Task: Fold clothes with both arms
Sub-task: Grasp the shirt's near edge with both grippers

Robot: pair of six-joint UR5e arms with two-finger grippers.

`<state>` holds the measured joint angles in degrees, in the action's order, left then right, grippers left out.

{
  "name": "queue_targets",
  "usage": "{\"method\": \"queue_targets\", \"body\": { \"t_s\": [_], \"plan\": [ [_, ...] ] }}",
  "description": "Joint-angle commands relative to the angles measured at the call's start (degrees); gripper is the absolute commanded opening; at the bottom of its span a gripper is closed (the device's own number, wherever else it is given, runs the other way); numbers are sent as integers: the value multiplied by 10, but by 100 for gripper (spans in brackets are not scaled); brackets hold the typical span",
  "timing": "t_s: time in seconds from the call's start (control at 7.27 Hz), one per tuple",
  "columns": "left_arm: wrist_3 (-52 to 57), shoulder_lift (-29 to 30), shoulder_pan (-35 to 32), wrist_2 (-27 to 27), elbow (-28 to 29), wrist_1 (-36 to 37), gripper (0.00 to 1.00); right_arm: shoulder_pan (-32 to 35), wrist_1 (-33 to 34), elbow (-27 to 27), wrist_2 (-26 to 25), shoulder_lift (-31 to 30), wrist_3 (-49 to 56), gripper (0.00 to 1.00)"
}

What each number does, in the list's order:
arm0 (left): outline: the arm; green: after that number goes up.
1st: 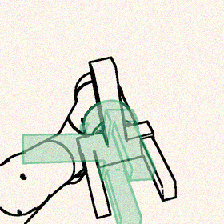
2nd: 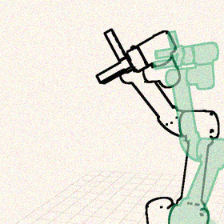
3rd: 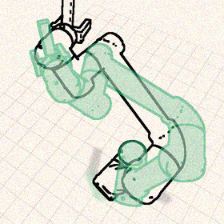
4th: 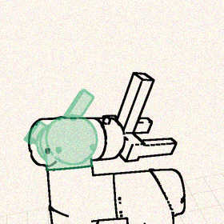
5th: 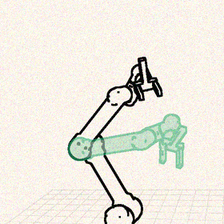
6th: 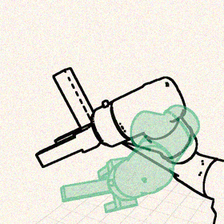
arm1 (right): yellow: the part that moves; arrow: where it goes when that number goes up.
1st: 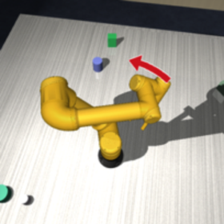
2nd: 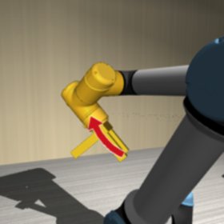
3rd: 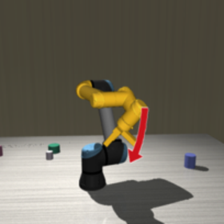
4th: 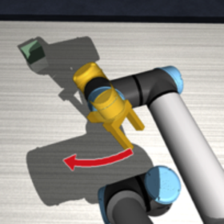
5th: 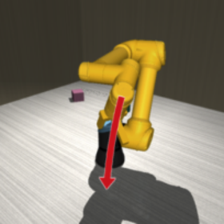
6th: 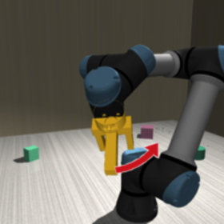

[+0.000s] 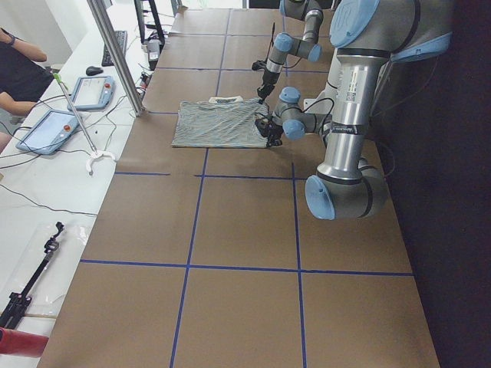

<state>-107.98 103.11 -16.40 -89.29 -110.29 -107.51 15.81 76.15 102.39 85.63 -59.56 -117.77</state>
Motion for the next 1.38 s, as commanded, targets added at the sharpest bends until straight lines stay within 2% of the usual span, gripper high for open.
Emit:
{"method": "queue_targets", "body": {
  "t_s": [0.0, 0.28, 0.55, 0.69, 0.96, 1.24],
  "plan": [
    [-1, 1, 3, -1, -36, 24, 0, 2, 3, 7, 2, -5, 0, 0],
    [-2, 9, 9, -3, -64, 24, 0, 1, 30, 82, 1, -54, -2, 0],
    [-38, 55, 25, -3, -74, 24, 0, -42, 127, 146, -12, -70, -11, 0],
    [-43, 62, 33, -3, -83, 24, 0, -65, 158, 169, -32, -76, -30, 0],
    [-41, 61, 34, -3, -113, 26, 0, -81, 224, 226, -34, -76, -53, 0],
    [-13, 58, 10, -5, -135, 28, 0, -55, 236, 231, -34, -66, -45, 0]
  ]
}}
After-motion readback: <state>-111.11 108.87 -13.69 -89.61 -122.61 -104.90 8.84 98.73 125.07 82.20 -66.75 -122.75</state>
